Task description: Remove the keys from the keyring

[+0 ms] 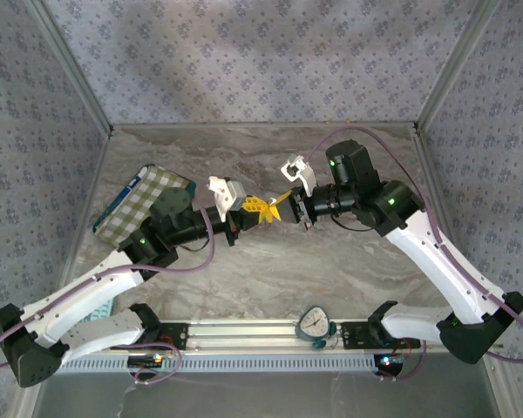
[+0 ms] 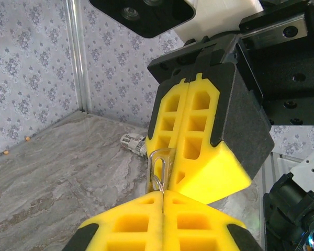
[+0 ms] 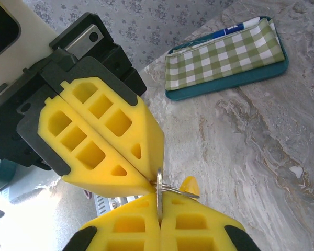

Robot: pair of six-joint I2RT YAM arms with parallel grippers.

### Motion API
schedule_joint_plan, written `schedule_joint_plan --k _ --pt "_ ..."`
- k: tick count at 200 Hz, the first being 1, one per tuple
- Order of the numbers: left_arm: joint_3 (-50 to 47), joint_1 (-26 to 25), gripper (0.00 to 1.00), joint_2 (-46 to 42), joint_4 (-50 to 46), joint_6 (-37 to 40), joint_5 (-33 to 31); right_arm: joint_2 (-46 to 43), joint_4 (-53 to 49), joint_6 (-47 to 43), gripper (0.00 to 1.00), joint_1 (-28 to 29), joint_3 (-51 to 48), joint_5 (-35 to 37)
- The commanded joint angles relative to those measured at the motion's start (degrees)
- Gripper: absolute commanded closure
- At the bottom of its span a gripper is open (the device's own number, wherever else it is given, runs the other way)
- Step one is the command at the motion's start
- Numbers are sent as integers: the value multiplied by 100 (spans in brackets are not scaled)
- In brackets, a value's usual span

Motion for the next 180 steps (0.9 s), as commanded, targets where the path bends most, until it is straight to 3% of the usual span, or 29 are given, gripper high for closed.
schedule_joint_plan --k 1,45,86,119,180 --pt "88 -28 100 -115 153 24 -23 -52 86 188 100 -95 89 -141" --pt "-61 -29 100 -391 334 27 -89 51 441 789 100 -517 -231 -531" --pt "-299 -34 100 -438 305 -96 -22 33 486 672 100 -524 -116 -473" --pt "-633 -40 70 -566 418 -275 -236 34 286 450 100 -495 31 -464" --pt "-691 -31 47 -630 561 -152 -315 -15 237 155 100 -401 52 -563"
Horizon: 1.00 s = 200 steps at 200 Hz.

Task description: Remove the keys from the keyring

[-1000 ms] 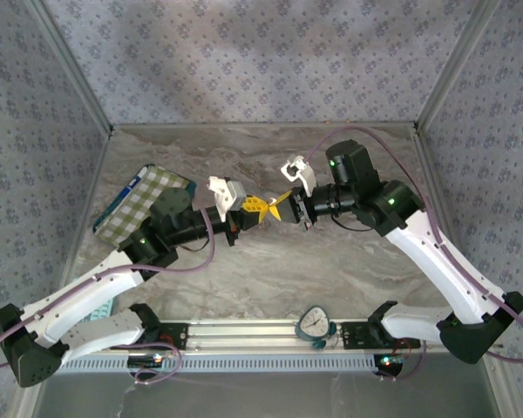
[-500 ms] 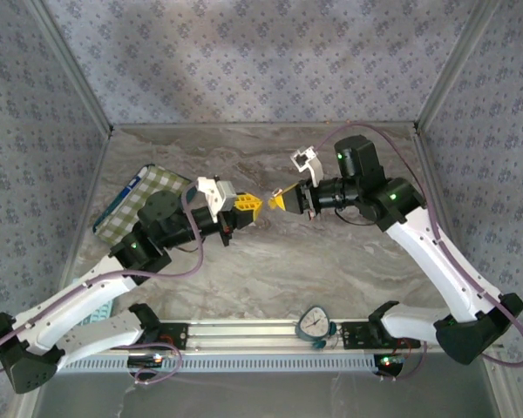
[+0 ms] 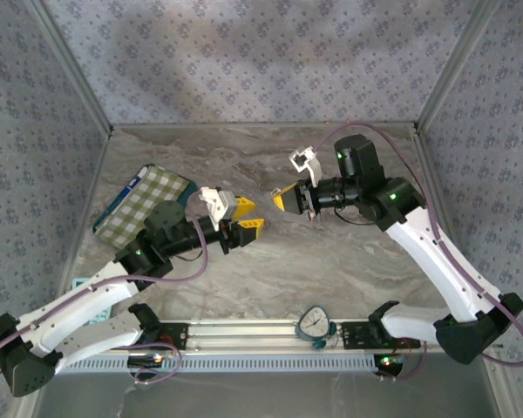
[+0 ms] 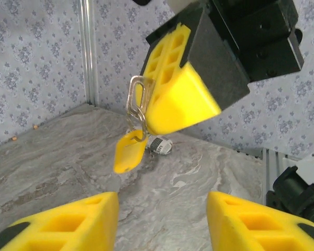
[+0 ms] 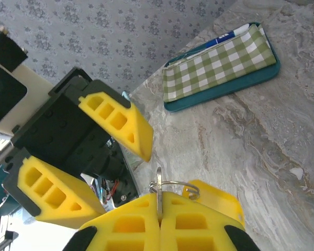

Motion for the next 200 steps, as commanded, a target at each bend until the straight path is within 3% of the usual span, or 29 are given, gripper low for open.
schedule_joint_plan --k 1,130,167,200 --pt "35 -21 47 -93 295 55 -48 -57 -103 -232 100 75 203 -148" --pt "826 -16 61 485 102 156 462 -61 -234 -429 100 329 274 -18" --pt "890 -23 72 564 39 183 450 -107 -227 -470 100 398 267 -40" --pt "908 -25 92 610 30 188 534 -159 -201 -465 100 420 259 -10"
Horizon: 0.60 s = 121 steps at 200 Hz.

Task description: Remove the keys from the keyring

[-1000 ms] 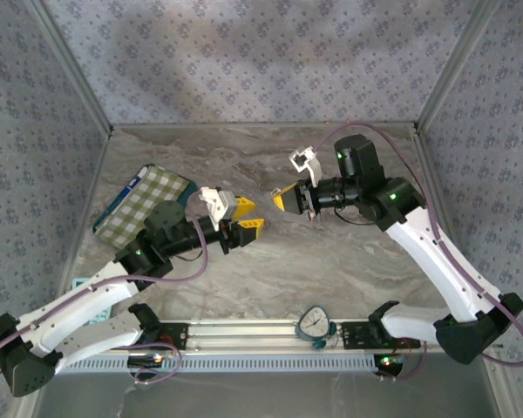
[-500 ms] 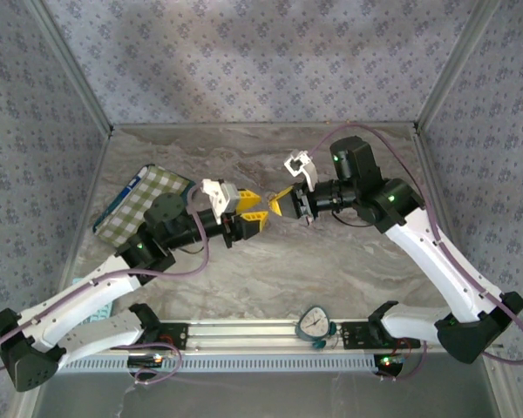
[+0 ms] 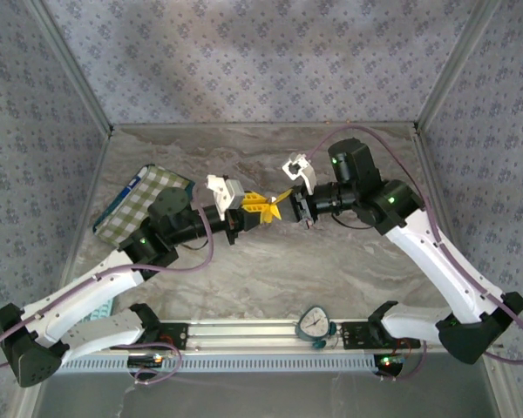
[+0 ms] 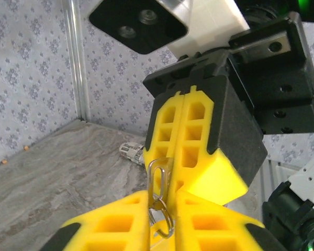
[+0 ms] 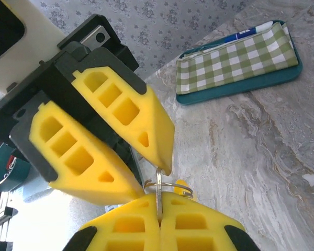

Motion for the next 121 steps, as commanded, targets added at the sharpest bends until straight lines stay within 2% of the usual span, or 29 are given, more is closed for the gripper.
schedule_joint_plan --k 1,17,63,97,121 --pt "193 -36 92 59 69 65 211 -111 -10 -95 100 79 183 -5" --pt "210 -38 100 64 61 68 246 -125 -37 -66 100 71 174 25" --pt "160 -34 100 -8 102 35 250 -113 30 102 100 -10 126 36" --pt "-30 -36 100 -229 329 -19 90 -92 477 699 100 -419 -122 -339" --pt "-110 -39 100 -364 412 -36 78 -27 534 774 100 -447 -164 -390"
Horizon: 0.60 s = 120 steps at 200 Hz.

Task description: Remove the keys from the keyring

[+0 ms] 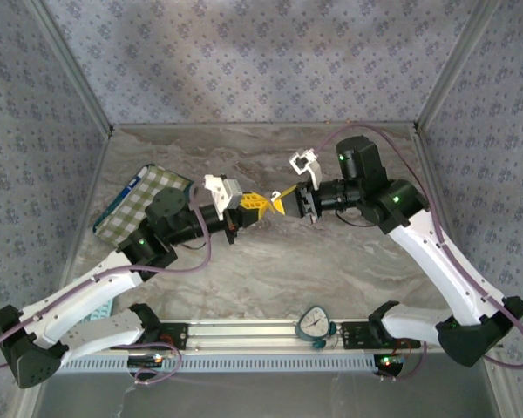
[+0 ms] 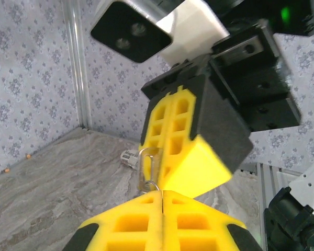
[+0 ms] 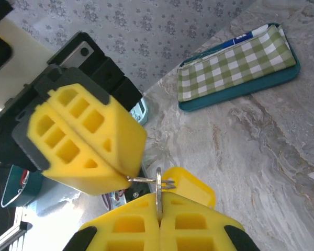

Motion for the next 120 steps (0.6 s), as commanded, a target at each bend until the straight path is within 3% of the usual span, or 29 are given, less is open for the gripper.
schedule_joint_plan --k 1,63,84,92,110,120 --pt "-93 -35 100 -267 264 -34 101 29 310 311 100 -96 -75 -120" --pt "-531 -44 100 -470 227 -229 -1 57 210 175 100 -78 157 -60" --pt "-716 -35 82 -612 283 -260 -179 70 122 102 100 -68 231 -74" --pt "-768 -35 71 -655 299 -259 -253 78 113 75 100 -64 242 -80" --pt "-799 -36 66 -699 267 -190 -258 83 106 61 100 -45 248 -88" --pt "-790 -35 57 -690 255 -149 -304 88 113 57 100 -23 249 -78"
